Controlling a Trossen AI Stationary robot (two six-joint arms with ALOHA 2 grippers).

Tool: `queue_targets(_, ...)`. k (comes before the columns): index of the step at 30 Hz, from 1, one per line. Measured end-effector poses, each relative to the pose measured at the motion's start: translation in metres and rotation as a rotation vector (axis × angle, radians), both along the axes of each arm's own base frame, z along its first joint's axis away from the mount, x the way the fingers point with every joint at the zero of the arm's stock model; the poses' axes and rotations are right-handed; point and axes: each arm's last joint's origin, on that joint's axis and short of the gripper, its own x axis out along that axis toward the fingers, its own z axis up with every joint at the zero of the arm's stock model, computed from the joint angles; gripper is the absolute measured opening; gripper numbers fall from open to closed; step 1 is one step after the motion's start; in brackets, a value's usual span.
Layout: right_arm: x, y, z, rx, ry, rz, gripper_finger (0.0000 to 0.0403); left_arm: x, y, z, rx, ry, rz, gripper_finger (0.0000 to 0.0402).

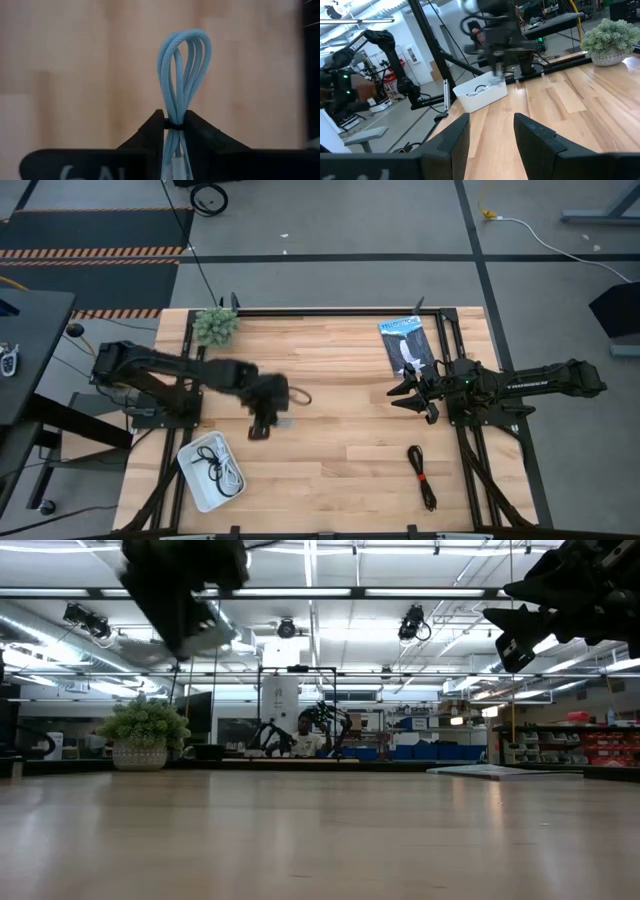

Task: Pick and place USB-C Cables
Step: Put the gray usb cable into the white bin

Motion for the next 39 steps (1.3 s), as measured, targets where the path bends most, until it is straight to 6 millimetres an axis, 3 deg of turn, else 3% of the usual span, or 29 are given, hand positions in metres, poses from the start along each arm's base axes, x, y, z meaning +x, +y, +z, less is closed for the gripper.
queue_targets(6,0.0,0.0,0.0,0.0,-0.001,0.0,0.0159,-0.027,-0.062,0.004,-0.066,0.132,0.023,0.0063)
queue_targets(11,0.0,0.0,0.0,0.0,0.0,0.0,0.0159,-0.059,-0.096,0.0,0.028,0.278,-0.028,0.0066)
queue_targets(17,0.0,0.0,0.0,0.0,0.0,0.0,0.0159,-0.092,-0.119,-0.003,0.134,0.391,-0.171,0.0073)
queue_targets(23,0.0,0.0,0.0,0.0,0.0,0.0,0.0159,-0.109,-0.14,-0.003,0.19,0.351,-0.245,0.0079)
queue_targets(27,0.0,0.0,0.0,0.0,0.0,0.0,0.0159,-0.114,-0.15,-0.011,0.21,0.385,-0.272,0.0113)
queue_targets(33,0.0,0.0,0.0,0.0,0.0,0.0,0.0159,-0.116,-0.166,-0.031,0.252,0.461,-0.442,0.018)
queue_targets(39,0.0,0.0,0.0,0.0,0.0,0.0,0.0159,-0.11,-0.165,-0.035,0.289,0.511,-0.39,0.0198)
